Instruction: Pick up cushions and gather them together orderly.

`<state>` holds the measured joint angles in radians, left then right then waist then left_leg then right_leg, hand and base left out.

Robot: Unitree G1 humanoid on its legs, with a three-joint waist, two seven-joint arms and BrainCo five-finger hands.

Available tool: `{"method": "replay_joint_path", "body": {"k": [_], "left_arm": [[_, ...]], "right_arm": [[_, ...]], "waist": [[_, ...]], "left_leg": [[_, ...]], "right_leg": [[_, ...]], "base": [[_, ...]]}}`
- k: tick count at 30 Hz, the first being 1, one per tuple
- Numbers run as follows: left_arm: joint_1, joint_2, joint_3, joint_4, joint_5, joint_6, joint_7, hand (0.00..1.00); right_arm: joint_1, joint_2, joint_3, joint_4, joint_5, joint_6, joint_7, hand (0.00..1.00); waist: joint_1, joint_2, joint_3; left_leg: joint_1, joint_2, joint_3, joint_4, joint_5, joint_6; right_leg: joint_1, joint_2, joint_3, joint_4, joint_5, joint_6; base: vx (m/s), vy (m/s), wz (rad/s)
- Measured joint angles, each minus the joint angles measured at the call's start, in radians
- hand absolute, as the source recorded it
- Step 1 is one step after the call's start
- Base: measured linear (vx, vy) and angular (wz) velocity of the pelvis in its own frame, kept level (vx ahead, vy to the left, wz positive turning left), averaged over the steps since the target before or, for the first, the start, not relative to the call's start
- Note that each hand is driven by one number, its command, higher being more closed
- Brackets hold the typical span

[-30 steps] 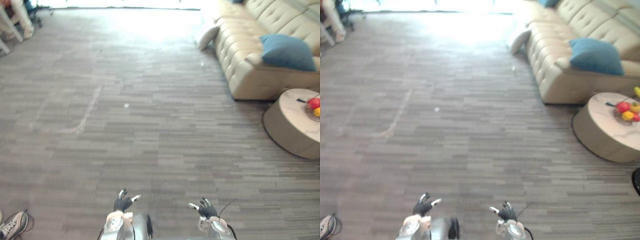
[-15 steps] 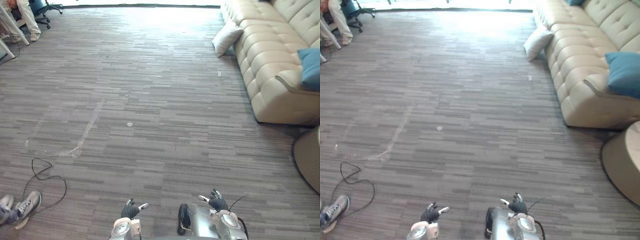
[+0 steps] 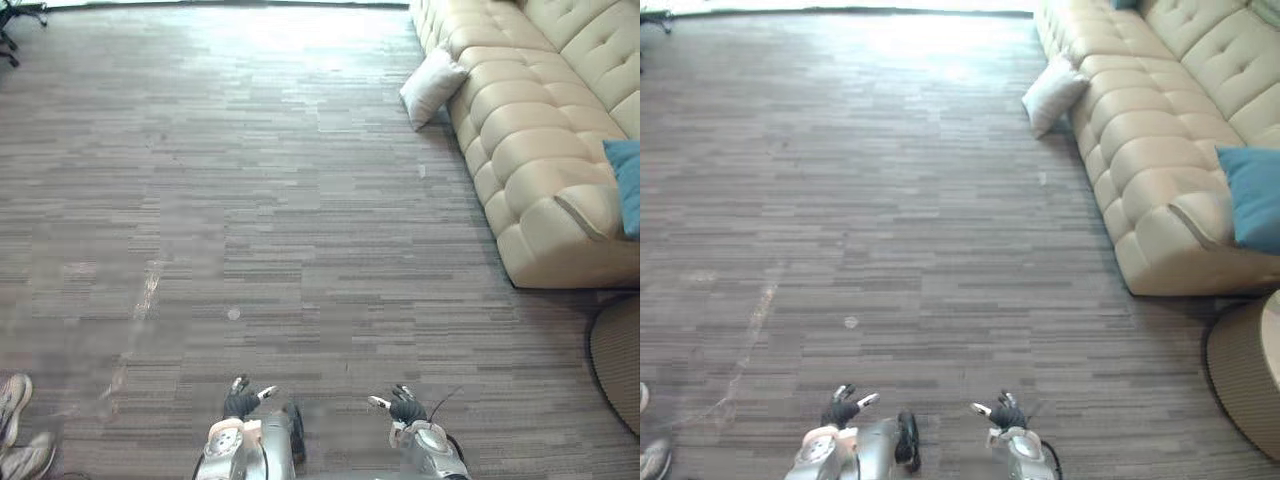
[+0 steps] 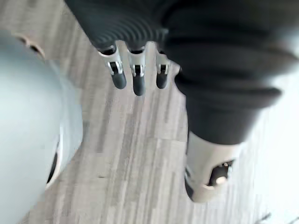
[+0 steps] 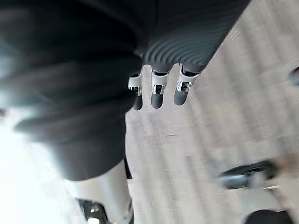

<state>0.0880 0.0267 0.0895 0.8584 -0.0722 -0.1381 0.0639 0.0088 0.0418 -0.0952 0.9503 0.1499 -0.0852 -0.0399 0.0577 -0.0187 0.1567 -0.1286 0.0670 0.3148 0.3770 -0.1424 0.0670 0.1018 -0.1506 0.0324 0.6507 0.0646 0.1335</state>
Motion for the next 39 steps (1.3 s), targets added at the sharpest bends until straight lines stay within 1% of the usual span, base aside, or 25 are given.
{"method": "replay_joint_path", "body": {"k": [1,3,5,7,8,9,11,12,14,16,17,19,20,22,24,26,27,28,29,30,31,33,35,36,39], "left_arm": [[0.000,-0.001,-0.014,0.001,0.000,0.002,0.000,0.00],[-0.018,-0.003,-0.030,0.024,0.000,0.012,0.000,0.00],[-0.026,-0.011,-0.032,0.048,-0.001,0.022,0.000,0.00],[-0.029,-0.015,-0.032,0.066,-0.002,0.026,0.000,0.00],[-0.029,-0.016,-0.032,0.066,-0.002,0.026,0.000,0.00],[-0.039,-0.021,-0.032,0.066,-0.002,0.026,0.000,0.00],[-0.052,-0.020,-0.033,0.066,-0.001,0.025,0.000,0.00],[-0.046,-0.020,-0.031,0.080,0.000,0.025,0.000,0.00],[-0.038,-0.043,-0.024,0.097,0.001,0.026,0.000,0.00],[-0.031,-0.060,-0.001,0.097,0.002,0.026,-0.001,0.00],[-0.033,-0.067,0.012,0.095,0.001,0.027,-0.001,0.00],[-0.027,-0.080,0.043,0.077,-0.002,0.026,-0.001,0.00],[-0.026,-0.076,0.059,0.053,-0.005,0.025,0.000,0.00],[-0.020,-0.068,0.073,0.026,-0.008,0.019,0.001,0.00],[-0.016,-0.061,0.074,-0.005,-0.009,0.015,0.001,0.00],[-0.016,-0.066,0.083,-0.013,-0.008,0.014,0.002,0.00],[-0.014,-0.065,0.088,-0.023,-0.009,0.013,0.004,0.00],[-0.013,-0.064,0.086,-0.023,-0.009,0.013,0.006,0.00],[-0.008,-0.055,0.080,-0.021,-0.009,0.012,0.013,0.00],[-0.003,-0.029,0.078,-0.019,-0.008,0.013,0.017,0.00],[-0.006,-0.020,0.077,-0.017,-0.008,0.017,0.018,0.00],[-0.010,-0.007,0.073,-0.003,-0.008,0.016,0.019,0.00],[-0.008,-0.003,0.054,0.010,-0.009,0.018,0.020,0.00],[-0.011,-0.005,0.031,0.027,-0.009,0.022,0.019,0.00],[-0.035,-0.012,0.004,0.058,-0.009,0.028,0.019,0.00]], "right_arm": [[0.013,-0.004,0.001,-0.014,0.000,-0.002,0.001,0.00],[0.034,-0.002,0.000,-0.039,0.000,-0.002,0.000,0.00],[0.047,-0.005,-0.003,-0.077,-0.004,0.001,0.001,0.00],[0.044,-0.008,-0.006,-0.107,-0.004,-0.006,0.001,0.00],[0.044,-0.008,-0.009,-0.109,-0.004,-0.006,0.001,0.00],[0.038,-0.009,-0.030,-0.109,-0.004,-0.010,0.001,0.00],[0.025,-0.011,-0.047,-0.100,-0.003,-0.009,0.001,0.00],[0.024,-0.019,-0.047,-0.101,-0.003,-0.009,0.002,0.00],[0.019,-0.030,-0.045,-0.107,-0.004,-0.008,0.002,0.00],[0.007,-0.045,-0.049,-0.105,-0.004,-0.003,0.001,0.00],[0.005,-0.045,-0.043,-0.107,-0.003,-0.004,0.001,0.00],[0.003,-0.043,-0.026,-0.104,0.005,0.001,-0.002,0.00],[0.004,-0.030,0.004,-0.096,0.006,0.005,-0.002,0.00],[0.007,-0.008,0.022,-0.079,0.007,0.006,-0.003,0.00],[0.003,0.000,0.022,-0.065,0.008,0.008,-0.003,0.00],[-0.002,-0.003,0.020,-0.064,0.007,0.010,-0.006,0.00],[-0.007,-0.007,0.015,-0.062,0.007,0.013,-0.009,0.00],[-0.009,-0.010,0.015,-0.058,0.006,0.012,-0.010,0.00],[-0.015,-0.022,0.021,-0.029,0.005,0.012,-0.010,0.00],[-0.033,-0.008,0.024,0.001,0.004,0.014,-0.009,0.00],[-0.033,-0.002,0.025,0.002,0.003,0.014,-0.009,0.00],[-0.011,-0.003,0.022,0.002,-0.001,0.016,-0.009,0.00],[0.002,-0.004,0.021,0.000,-0.013,0.017,-0.008,0.00],[0.025,-0.008,0.022,-0.009,-0.030,0.014,-0.006,0.00],[0.049,-0.005,0.021,-0.073,-0.031,0.013,-0.003,0.00]], "waist": [[-0.005,-0.002,-0.001],[-0.011,-0.006,0.007],[-0.022,-0.004,0.010],[-0.054,-0.001,0.014],[-0.058,0.000,0.014],[-0.066,0.003,0.014],[-0.071,-0.005,0.018],[-0.074,-0.002,0.025],[-0.075,0.024,0.018],[-0.071,0.064,0.013],[-0.074,0.078,0.020],[-0.063,0.097,0.035],[-0.052,0.095,0.043],[-0.042,0.065,0.051],[-0.024,0.048,0.039],[-0.007,0.052,0.037],[0.006,0.048,0.035],[0.008,0.047,0.031],[0.017,0.042,0.024],[0.023,0.014,0.002],[0.013,-0.003,-0.003],[0.011,-0.023,-0.008],[0.007,-0.020,-0.004],[-0.005,-0.003,0.007],[-0.017,0.008,0.010]], "left_leg": [[0.065,-0.014,-0.008,-0.039,-0.051,-0.010],[0.148,-0.042,-0.027,-0.089,-0.112,-0.024],[0.230,-0.046,-0.035,-0.127,-0.142,-0.027],[0.353,-0.032,-0.066,-0.188,-0.148,-0.021],[0.369,-0.028,-0.072,-0.200,-0.148,-0.021],[0.428,-0.011,-0.095,-0.249,-0.168,-0.018],[0.486,-0.004,-0.129,-0.300,-0.204,-0.062],[0.536,-0.010,-0.164,-0.312,-0.212,-0.052],[0.540,0.022,-0.184,-0.261,-0.195,-0.062],[0.451,0.062,-0.218,-0.038,-0.141,-0.135],[0.348,0.086,-0.264,0.191,-0.053,-0.208],[0.190,0.133,-0.299,0.560,0.058,-0.289],[0.114,0.164,-0.258,0.717,0.032,-0.256],[0.037,0.171,-0.203,0.755,-0.012,-0.213],[-0.116,0.177,-0.077,0.572,-0.080,-0.148],[-0.170,0.151,-0.044,0.316,-0.087,-0.143],[-0.186,0.102,-0.071,0.065,-0.036,-0.165],[-0.186,0.089,-0.088,-0.012,-0.014,-0.178],[-0.207,0.066,-0.126,-0.042,0.094,-0.188],[-0.205,0.022,-0.131,-0.027,0.128,-0.099],[-0.203,0.014,-0.118,-0.018,0.117,-0.083],[-0.165,-0.003,-0.061,0.045,0.057,-0.021],[-0.080,-0.018,-0.055,0.015,0.023,-0.009],[0.056,-0.030,-0.070,-0.049,-0.048,-0.025],[0.184,-0.043,-0.076,-0.118,-0.098,-0.022]], "right_leg": [[-0.090,-0.003,-0.008,0.204,-0.035,-0.006],[-0.216,-0.011,-0.040,0.394,-0.144,-0.035],[-0.334,-0.006,-0.115,0.421,-0.235,-0.070],[-0.428,-0.003,-0.262,0.276,-0.309,-0.095],[-0.440,-0.001,-0.277,0.241,-0.309,-0.095],[-0.487,0.010,-0.305,0.039,-0.275,-0.089],[-0.501,0.020,-0.290,-0.223,-0.181,-0.073],[-0.502,0.030,-0.262,-0.217,-0.082,-0.120],[-0.505,0.035,-0.277,-0.137,-0.129,-0.158],[-0.493,0.056,-0.295,-0.075,-0.226,-0.188],[-0.450,0.075,-0.295,-0.088,-0.259,-0.192],[-0.336,0.127,-0.294,-0.154,-0.291,-0.213],[-0.221,0.156,-0.280,-0.212,-0.312,-0.226],[-0.125,0.160,-0.261,-0.276,-0.332,-0.233],[0.009,0.162,-0.221,-0.417,-0.323,-0.204],[0.085,0.157,-0.189,-0.488,-0.322,-0.187],[0.131,0.140,-0.171,-0.536,-0.331,-0.165],[0.145,0.137,-0.164,-0.553,-0.337,-0.156],[0.181,0.126,-0.127,-0.586,-0.355,-0.133],[0.192,0.083,-0.097,-0.580,-0.364,-0.118],[0.187,0.064,-0.091,-0.566,-0.358,-0.111],[0.088,0.018,-0.046,-0.302,-0.294,-0.034],[-0.004,0.005,-0.039,-0.056,-0.178,-0.021],[-0.123,0.002,-0.034,0.262,-0.174,-0.020],[-0.277,0.005,-0.095,0.394,-0.259,-0.052]], "base": [[0.64,0.259,-0.10],[0.46,0.101,0.14],[0.46,0.037,0.15],[0.48,-0.026,0.53],[0.61,-0.119,0.82],[0.41,-0.103,0.71],[0.64,-0.230,0.83],[0.75,-0.288,0.59],[0.59,-0.238,0.17],[0.71,-0.320,0.06],[0.53,-0.235,0.02],[0.70,-0.198,-0.23],[0.63,-0.124,-0.40],[0.52,-0.096,-0.32],[0.60,-0.065,-0.47],[0.63,0.066,-0.54],[0.66,0.141,-0.56],[0.62,0.209,-0.77],[0.62,0.266,-0.82],[0.63,0.280,-0.70],[0.83,0.329,-0.41],[0.79,0.320,-0.29],[0.53,0.241,-0.22],[0.56,0.219,-0.14],[0.49,0.112,0.02]]}}
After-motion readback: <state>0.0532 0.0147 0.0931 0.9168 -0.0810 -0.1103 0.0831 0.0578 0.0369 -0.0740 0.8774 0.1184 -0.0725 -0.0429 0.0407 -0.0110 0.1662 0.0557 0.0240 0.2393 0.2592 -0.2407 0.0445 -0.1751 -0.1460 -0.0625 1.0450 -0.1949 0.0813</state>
